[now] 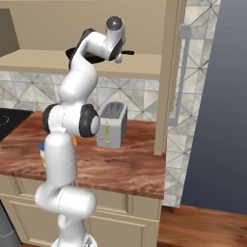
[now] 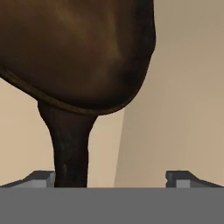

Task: Pick the pan from the cabinet and place it on the stove. Then turn on the stove burner for the pan.

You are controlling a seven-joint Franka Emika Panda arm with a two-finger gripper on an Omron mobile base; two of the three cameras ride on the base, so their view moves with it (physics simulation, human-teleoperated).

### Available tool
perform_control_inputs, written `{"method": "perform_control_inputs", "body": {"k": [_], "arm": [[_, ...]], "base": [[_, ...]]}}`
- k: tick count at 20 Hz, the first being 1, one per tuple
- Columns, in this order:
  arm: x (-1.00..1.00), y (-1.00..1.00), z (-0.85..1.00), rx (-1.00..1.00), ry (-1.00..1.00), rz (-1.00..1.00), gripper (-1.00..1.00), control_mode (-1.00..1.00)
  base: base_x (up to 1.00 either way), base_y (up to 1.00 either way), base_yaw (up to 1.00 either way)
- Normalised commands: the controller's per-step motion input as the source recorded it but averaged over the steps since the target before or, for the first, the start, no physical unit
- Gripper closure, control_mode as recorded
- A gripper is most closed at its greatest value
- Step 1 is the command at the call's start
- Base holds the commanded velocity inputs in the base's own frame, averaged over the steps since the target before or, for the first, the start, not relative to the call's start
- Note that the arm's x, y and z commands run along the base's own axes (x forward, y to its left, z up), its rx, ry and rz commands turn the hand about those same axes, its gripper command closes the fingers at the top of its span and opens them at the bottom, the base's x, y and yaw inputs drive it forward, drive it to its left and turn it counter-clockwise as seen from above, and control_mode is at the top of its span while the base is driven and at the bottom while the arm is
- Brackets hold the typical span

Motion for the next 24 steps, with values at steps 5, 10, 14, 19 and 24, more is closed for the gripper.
{"method": "perform_control_inputs", "body": {"k": [5, 10, 14, 19, 24], "arm": [[0.19, 0.0, -0.35, 0.0, 0.0, 0.01, -1.0, -1.0], [0.29, 0.07, -0.37, 0.0, -0.01, 0.03, 1.0, -1.0], [0.22, 0.0, -0.35, 0.01, -0.05, 0.05, 1.0, -1.0], [0.14, 0.0, -0.25, 0.02, -0.08, 0.05, 1.0, -1.0], [0.02, 0.0, -0.12, 0.02, -0.11, 0.02, 1.0, -1.0]], "base": [[0.0, 0.0, 0.0], [0.0, 0.0, 0.0], [0.0, 0.0, 0.0], [0.0, 0.0, 0.0], [0.0, 0.0, 0.0]]}}
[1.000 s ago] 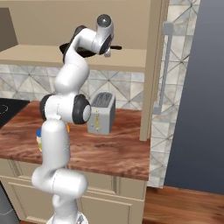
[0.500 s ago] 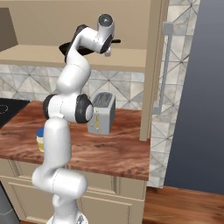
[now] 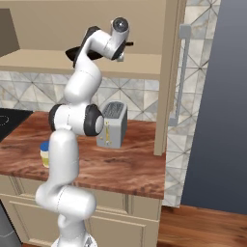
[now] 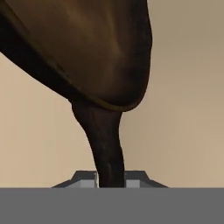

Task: Pick the pan from the cabinet and place it on the stove. Then turn on the stove burner for the pan.

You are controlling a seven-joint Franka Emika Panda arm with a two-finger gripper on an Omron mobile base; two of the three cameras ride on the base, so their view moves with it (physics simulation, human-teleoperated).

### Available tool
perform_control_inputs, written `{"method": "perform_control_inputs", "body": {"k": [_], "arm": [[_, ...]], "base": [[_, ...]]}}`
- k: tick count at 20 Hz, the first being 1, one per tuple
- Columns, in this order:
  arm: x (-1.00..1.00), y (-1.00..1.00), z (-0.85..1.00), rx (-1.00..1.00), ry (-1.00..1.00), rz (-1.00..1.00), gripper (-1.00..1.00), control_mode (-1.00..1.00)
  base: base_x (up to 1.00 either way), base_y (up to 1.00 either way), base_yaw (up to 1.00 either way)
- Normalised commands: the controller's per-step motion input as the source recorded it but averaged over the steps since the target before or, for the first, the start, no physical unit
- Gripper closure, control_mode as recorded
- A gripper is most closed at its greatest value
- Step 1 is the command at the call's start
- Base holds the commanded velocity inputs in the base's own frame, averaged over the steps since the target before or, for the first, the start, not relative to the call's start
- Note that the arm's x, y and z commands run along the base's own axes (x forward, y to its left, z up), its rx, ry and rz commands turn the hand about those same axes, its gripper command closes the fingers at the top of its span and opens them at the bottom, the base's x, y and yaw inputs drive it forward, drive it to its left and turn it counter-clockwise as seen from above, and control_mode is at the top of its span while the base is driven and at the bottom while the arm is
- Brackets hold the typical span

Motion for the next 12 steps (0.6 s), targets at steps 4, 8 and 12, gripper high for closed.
{"method": "perform_control_inputs", "body": {"k": [4, 8, 12], "arm": [[0.0, 0.0, -0.1, 0.03, -0.13, 0.0, 1.0, -1.0], [-0.05, 0.04, -0.09, 0.07, -0.13, 0.0, 1.0, -1.0], [-0.18, 0.09, -0.08, 0.07, -0.14, 0.0, 1.0, -1.0]], "base": [[0.0, 0.0, 0.0], [0.0, 0.0, 0.0], [0.0, 0.0, 0.0]]}}
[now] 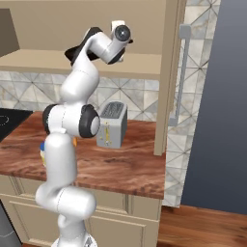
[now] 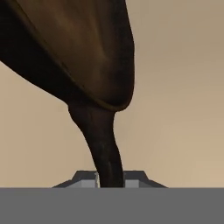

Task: Pick the pan from the cabinet and place it on the stove. Then turn on the stove burner for the pan.

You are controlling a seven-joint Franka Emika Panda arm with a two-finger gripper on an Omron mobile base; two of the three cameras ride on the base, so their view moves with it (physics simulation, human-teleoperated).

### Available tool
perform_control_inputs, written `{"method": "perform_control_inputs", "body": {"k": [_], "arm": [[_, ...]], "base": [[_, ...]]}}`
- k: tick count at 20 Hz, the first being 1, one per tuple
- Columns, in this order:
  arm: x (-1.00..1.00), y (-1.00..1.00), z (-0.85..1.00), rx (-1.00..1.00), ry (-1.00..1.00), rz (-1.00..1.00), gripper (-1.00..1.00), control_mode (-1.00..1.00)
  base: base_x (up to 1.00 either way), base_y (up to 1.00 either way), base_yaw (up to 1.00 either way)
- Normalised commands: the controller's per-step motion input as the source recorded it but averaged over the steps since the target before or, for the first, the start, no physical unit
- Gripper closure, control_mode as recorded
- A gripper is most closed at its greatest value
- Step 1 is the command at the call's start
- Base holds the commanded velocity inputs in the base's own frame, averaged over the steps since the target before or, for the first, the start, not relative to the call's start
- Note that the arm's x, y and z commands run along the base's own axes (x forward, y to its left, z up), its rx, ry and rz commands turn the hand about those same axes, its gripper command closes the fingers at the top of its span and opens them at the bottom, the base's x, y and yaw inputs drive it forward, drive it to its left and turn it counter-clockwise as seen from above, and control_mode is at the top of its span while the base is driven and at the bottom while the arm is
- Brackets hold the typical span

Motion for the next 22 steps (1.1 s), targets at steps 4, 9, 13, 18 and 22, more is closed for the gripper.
{"method": "perform_control_inputs", "body": {"k": [4, 9, 13, 18, 22], "arm": [[-0.26, 0.03, 0.0, 0.03, -0.08, 0.0, 1.0, -1.0], [-0.41, 0.04, 0.0, 0.02, -0.06, 0.0, 1.0, -1.0], [-0.51, 0.04, -0.02, 0.03, -0.05, 0.0, 1.0, -1.0], [-0.56, 0.08, 0.0, 0.04, 0.0, -0.02, 1.0, -1.0], [-0.53, 0.11, -0.01, 0.03, 0.0, -0.03, 1.0, -1.0]], "base": [[0.0, 0.0, 0.0], [0.0, 0.0, 0.0], [0.0, 0.0, 0.0], [0.0, 0.0, 0.0], [0.0, 0.0, 0.0]]}}
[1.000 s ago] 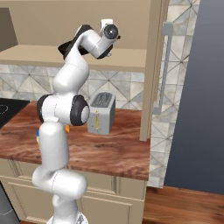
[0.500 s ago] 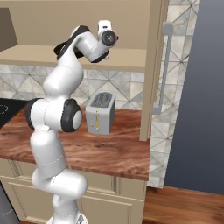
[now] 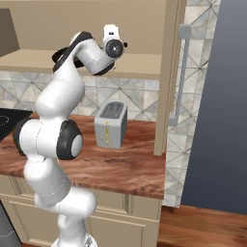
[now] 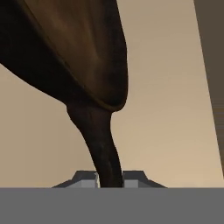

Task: Pick the pan from the cabinet and place it on the stove. Then turn on the stove burner for the pan.

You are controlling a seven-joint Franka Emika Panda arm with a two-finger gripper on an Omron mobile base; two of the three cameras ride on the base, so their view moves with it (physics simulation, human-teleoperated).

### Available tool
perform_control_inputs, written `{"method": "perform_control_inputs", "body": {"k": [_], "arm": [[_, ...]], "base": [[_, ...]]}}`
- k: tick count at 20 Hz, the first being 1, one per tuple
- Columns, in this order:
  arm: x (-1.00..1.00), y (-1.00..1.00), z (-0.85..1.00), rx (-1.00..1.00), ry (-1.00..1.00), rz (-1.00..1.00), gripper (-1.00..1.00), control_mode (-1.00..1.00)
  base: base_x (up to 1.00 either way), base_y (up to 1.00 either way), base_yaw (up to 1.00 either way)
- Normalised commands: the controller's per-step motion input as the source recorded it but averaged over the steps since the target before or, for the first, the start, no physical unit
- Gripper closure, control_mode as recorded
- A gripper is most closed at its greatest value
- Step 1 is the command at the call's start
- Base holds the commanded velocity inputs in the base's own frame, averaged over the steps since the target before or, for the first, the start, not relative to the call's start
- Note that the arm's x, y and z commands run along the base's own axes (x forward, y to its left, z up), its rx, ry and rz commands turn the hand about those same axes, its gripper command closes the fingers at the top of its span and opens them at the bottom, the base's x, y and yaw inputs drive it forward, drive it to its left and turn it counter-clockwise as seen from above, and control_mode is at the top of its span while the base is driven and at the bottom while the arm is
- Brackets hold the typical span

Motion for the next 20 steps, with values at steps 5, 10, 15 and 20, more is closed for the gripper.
{"method": "perform_control_inputs", "body": {"k": [5, 10, 15, 20], "arm": [[-0.48, 0.18, -0.04, 0.03, 0.0, -0.06, 1.0, -1.0], [-0.58, 0.18, -0.06, 0.05, 0.0, -0.08, 1.0, -1.0], [-0.73, 0.14, -0.07, 0.05, 0.0, -0.07, 1.0, -1.0], [-0.79, 0.12, -0.08, 0.05, 0.0, -0.06, 1.0, -1.0]], "base": [[0.0, 0.0, 0.0], [0.0, 0.0, 0.0], [0.0, 0.0, 0.0], [0.0, 0.0, 0.0]]}}
